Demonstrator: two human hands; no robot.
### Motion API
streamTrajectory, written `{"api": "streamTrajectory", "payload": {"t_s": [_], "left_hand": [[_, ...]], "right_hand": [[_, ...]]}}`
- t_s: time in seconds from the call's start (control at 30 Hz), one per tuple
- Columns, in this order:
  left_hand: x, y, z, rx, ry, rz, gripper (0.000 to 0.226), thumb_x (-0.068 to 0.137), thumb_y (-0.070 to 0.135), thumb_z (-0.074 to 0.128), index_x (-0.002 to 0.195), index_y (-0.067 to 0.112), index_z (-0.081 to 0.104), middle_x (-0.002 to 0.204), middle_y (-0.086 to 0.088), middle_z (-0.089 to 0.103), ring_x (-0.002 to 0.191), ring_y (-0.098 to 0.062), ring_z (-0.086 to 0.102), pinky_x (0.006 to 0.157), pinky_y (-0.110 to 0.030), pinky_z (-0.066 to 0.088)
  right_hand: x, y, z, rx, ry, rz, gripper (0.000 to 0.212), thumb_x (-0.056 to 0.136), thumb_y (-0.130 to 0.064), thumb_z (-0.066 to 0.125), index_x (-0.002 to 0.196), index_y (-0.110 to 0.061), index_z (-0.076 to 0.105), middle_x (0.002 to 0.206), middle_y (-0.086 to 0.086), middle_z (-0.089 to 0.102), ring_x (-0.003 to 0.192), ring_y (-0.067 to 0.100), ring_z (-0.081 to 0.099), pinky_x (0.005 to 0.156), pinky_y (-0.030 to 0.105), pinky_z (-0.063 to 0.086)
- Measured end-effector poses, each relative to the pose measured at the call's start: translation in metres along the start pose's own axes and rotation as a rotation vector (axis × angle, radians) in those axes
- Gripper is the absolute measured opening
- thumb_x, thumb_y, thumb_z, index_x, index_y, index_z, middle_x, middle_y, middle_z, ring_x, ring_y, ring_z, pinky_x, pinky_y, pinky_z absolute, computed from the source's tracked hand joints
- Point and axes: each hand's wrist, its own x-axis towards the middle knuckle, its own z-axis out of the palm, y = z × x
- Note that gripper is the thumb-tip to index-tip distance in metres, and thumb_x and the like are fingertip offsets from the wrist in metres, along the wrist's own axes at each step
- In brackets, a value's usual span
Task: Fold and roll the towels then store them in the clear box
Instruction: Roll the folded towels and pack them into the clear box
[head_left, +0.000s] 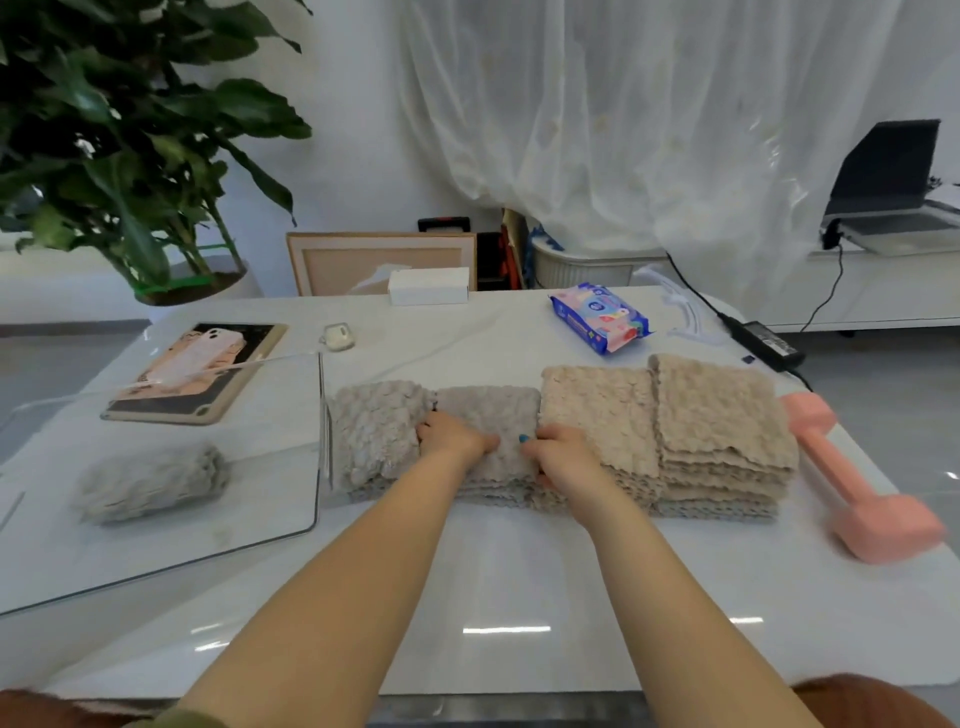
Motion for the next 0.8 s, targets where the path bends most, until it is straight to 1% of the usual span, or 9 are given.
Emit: {"api": "streamTrajectory", "payload": {"t_s": [0.07,0.13,0.2,0.27,0.37,0.47,0.57,0.67,0.8], "left_hand": [[0.004,-0.003,-0.002,-0.152,-0.063,-0.020,0.115,0.071,0.028,0.083,0.147,-0.003,0.002,0.152,-0.019,0.022,0.139,-0.032,0.029,0.111,-0.040,0.034],[0.004,-0.005,-0.006,-0.279,-0.068,-0.030,0.098,0.066,0.016,0.085,0.142,-0.003,0.026,0.140,-0.022,0.043,0.124,-0.034,0.049,0.100,-0.044,0.046],[-0.002,-0.006,-0.012,-0.464,-0.075,-0.038,0.067,0.069,0.005,0.078,0.125,-0.008,0.045,0.124,-0.020,0.057,0.106,-0.033,0.061,0.082,-0.041,0.055],[-0.013,-0.005,-0.017,-0.644,-0.104,-0.029,0.050,0.077,0.000,0.070,0.118,-0.003,0.040,0.112,-0.016,0.057,0.092,-0.030,0.060,0.065,-0.036,0.052],[-0.026,-0.008,-0.024,-0.820,-0.135,0.014,0.066,0.080,0.006,0.070,0.134,0.000,0.033,0.115,-0.018,0.057,0.086,-0.024,0.061,0.056,-0.030,0.050],[-0.041,-0.014,-0.035,-0.893,-0.177,0.066,0.061,0.077,0.011,0.075,0.129,0.000,0.047,0.100,-0.013,0.066,0.066,-0.011,0.066,0.041,-0.019,0.047],[-0.045,-0.021,-0.043,-0.847,-0.237,0.146,0.063,0.071,0.015,0.081,0.127,0.003,0.053,0.107,-0.010,0.070,0.082,-0.017,0.070,0.058,-0.024,0.057],[-0.050,-0.025,-0.049,-0.720,-0.120,0.289,0.043,0.070,0.020,0.083,0.107,0.014,0.063,0.110,-0.008,0.068,0.091,-0.019,0.069,0.077,-0.034,0.058],[-0.069,-0.026,-0.060,-0.679,-0.086,0.500,0.030,0.078,0.023,0.077,0.102,0.026,0.059,0.106,0.004,0.067,0.092,-0.008,0.067,0.078,-0.027,0.056]], "right_hand": [[0.005,-0.002,0.008,0.082,0.033,-0.002,0.003,0.089,-0.013,0.061,0.089,-0.011,0.063,0.071,0.001,0.059,0.062,0.011,0.054,0.049,0.019,0.041],[0.006,-0.003,0.015,0.167,0.029,0.009,0.009,0.086,-0.013,0.065,0.095,-0.011,0.064,0.078,0.001,0.064,0.066,0.011,0.060,0.047,0.018,0.046],[0.007,-0.003,0.020,0.220,0.037,0.007,0.019,0.083,-0.011,0.067,0.102,-0.009,0.063,0.087,0.004,0.068,0.075,0.016,0.065,0.060,0.025,0.054],[0.008,-0.003,0.021,0.256,0.054,-0.018,0.031,0.080,-0.007,0.067,0.111,-0.009,0.061,0.097,0.005,0.069,0.084,0.021,0.067,0.075,0.037,0.057],[0.005,-0.005,0.020,0.344,0.082,-0.039,0.037,0.078,0.001,0.062,0.113,-0.010,0.057,0.099,0.009,0.069,0.087,0.024,0.068,0.078,0.042,0.057],[-0.004,-0.007,0.013,0.494,0.072,-0.044,0.039,0.079,0.008,0.060,0.115,-0.005,0.053,0.103,0.016,0.067,0.088,0.029,0.068,0.076,0.044,0.057],[-0.017,-0.008,0.001,0.560,-0.036,-0.104,0.037,0.079,0.012,0.058,0.115,0.001,0.059,0.103,0.019,0.070,0.086,0.029,0.070,0.071,0.038,0.058],[-0.030,-0.010,-0.005,0.540,-0.101,-0.133,0.037,0.081,0.012,0.057,0.116,0.002,0.060,0.105,0.018,0.070,0.091,0.030,0.069,0.075,0.038,0.058],[-0.046,-0.015,-0.012,0.577,-0.156,-0.170,0.037,0.082,0.010,0.055,0.118,-0.001,0.059,0.109,0.016,0.070,0.097,0.030,0.068,0.081,0.040,0.057]]}}
